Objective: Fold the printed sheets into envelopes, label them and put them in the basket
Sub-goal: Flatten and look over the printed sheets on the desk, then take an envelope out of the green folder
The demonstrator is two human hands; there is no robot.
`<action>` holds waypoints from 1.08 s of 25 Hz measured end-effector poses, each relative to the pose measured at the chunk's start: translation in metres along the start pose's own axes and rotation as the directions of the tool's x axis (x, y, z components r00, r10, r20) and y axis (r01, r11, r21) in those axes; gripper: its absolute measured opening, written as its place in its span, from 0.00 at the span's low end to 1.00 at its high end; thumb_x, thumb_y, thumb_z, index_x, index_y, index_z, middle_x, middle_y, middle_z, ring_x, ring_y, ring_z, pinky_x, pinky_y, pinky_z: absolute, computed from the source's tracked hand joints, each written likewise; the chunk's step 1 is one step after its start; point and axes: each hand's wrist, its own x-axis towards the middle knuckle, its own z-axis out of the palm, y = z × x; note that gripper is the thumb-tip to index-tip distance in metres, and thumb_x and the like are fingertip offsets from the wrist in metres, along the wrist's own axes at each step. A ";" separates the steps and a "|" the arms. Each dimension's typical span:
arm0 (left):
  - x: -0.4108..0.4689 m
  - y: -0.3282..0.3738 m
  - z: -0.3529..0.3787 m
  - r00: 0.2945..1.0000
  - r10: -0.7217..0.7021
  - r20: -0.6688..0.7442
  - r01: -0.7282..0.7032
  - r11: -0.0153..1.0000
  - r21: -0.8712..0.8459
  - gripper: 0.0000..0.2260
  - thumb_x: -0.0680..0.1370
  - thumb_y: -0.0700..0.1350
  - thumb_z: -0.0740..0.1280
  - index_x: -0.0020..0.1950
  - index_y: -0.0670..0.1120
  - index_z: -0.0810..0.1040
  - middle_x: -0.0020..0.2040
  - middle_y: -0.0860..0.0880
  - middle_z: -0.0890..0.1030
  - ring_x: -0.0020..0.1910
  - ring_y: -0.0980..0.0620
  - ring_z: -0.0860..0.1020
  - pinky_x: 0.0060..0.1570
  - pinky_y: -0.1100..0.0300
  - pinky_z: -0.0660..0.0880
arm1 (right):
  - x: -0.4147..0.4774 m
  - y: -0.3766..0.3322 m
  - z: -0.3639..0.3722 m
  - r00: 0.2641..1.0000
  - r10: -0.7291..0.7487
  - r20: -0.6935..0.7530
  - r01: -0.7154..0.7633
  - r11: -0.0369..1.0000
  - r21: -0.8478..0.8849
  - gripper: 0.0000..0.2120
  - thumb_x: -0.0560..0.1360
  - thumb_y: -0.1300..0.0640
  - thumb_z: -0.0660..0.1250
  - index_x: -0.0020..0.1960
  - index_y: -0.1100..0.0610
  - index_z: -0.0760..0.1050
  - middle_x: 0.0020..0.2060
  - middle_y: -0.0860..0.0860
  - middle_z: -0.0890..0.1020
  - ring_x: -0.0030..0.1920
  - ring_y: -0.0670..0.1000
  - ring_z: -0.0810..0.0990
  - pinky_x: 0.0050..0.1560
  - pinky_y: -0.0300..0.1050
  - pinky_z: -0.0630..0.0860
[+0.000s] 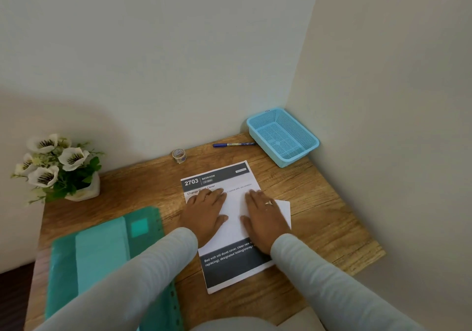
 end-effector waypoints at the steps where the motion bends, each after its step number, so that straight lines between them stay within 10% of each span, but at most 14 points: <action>1: -0.002 0.001 0.002 1.000 -0.005 0.002 0.005 1.000 0.027 0.29 0.84 0.61 0.52 0.82 0.50 0.55 0.83 0.52 0.56 0.79 0.46 0.56 0.75 0.48 0.58 | 0.001 -0.006 0.008 1.000 -0.011 0.020 0.011 1.000 -0.019 0.33 0.86 0.43 0.50 0.84 0.56 0.44 0.84 0.54 0.49 0.83 0.57 0.46 0.81 0.54 0.44; 15: -0.005 0.002 -0.006 0.981 -0.132 0.140 0.130 0.991 0.022 0.37 0.82 0.67 0.46 0.83 0.46 0.40 0.84 0.48 0.41 0.82 0.44 0.40 0.79 0.41 0.47 | -0.040 0.063 0.027 0.967 0.251 -0.034 -0.253 0.965 -0.063 0.40 0.80 0.32 0.33 0.84 0.55 0.38 0.84 0.53 0.43 0.83 0.57 0.41 0.80 0.58 0.39; 27: -0.059 -0.038 -0.046 0.993 -0.073 0.096 0.090 0.978 -0.187 0.35 0.82 0.63 0.58 0.84 0.50 0.48 0.84 0.49 0.46 0.82 0.44 0.45 0.79 0.43 0.49 | -0.068 0.000 -0.004 0.960 0.278 -0.030 -0.278 0.960 -0.012 0.39 0.83 0.32 0.45 0.84 0.54 0.40 0.84 0.52 0.45 0.83 0.57 0.44 0.81 0.58 0.47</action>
